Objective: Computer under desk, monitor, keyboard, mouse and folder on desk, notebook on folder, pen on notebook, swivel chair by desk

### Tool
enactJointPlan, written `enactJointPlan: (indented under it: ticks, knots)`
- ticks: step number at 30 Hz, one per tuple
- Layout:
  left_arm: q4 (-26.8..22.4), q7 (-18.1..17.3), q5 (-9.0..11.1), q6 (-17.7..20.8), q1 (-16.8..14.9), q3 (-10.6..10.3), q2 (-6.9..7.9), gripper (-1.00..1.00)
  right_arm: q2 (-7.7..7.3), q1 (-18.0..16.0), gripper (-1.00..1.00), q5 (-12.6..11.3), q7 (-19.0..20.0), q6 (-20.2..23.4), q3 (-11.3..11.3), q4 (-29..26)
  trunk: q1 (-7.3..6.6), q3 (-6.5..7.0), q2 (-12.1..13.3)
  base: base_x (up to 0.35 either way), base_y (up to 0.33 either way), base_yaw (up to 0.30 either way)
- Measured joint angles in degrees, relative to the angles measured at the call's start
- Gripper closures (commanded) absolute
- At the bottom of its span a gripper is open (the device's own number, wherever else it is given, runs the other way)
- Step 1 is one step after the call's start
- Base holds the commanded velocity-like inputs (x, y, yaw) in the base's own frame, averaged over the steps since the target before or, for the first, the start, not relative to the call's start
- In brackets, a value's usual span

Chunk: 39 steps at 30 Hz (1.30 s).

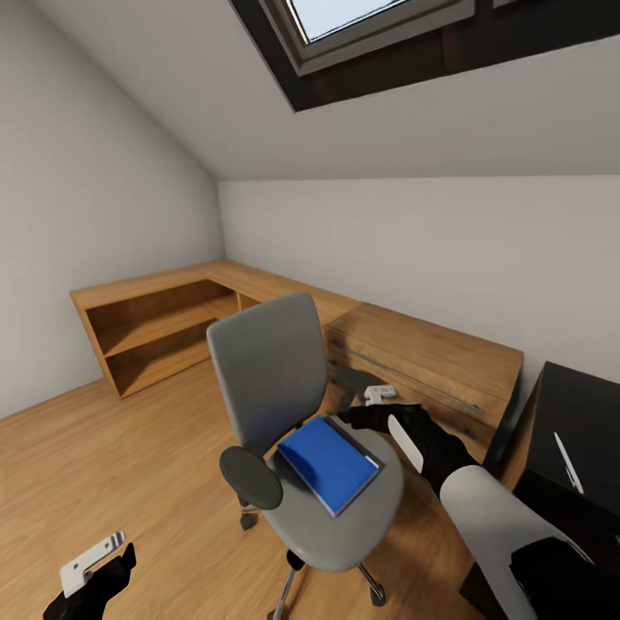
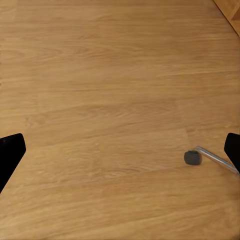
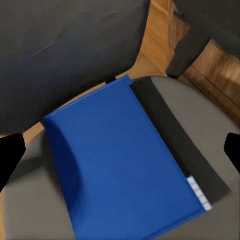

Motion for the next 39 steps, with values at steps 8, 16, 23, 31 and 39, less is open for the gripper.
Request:
enactJointPlan:
  ticks: [8,16,23,31,39]
  knots:
    - [-0.1,0.0,0.0,0.0,0.0,1.3,-0.08,-1.0,-0.03,0.0,-1.0,0.2,0.0,0.0,0.0,-0.1,1.76,-1.44,-3.2,0.0,0.0,0.0]
    - [-0.1,0.0,0.1,0.0,0.0,1.5,-0.18,-1.0,0.06,0.0,-1.0,0.2,-0.1,0.0,0.0,-0.1,3.52,-2.87,-6.4,0.0,0.0,0.0]
    - [-0.1,0.0,0.0,0.0,0.0,1.5,-0.19,-1.0,0.06,0.0,-1.0,0.2,-0.1,0.0,0.0,-0.1,5.05,-4.13,-9.2,0.0,0.0,0.0]
    - [0.0,0.0,0.0,0.0,0.0,1.5,-0.19,-1.0,0.02,0.0,-1.0,0.2,-0.1,0.0,0.0,-0.1,6.81,-5.57,-12.4,0.0,0.0,0.0]
    - [0.1,0.0,-0.1,0.0,0.0,1.5,-0.19,-1.0,0.06,0.0,-1.0,0.2,-0.2,-0.1,0.0,-0.1,8.57,-7.0,-15.6,0.0,0.0,0.0]
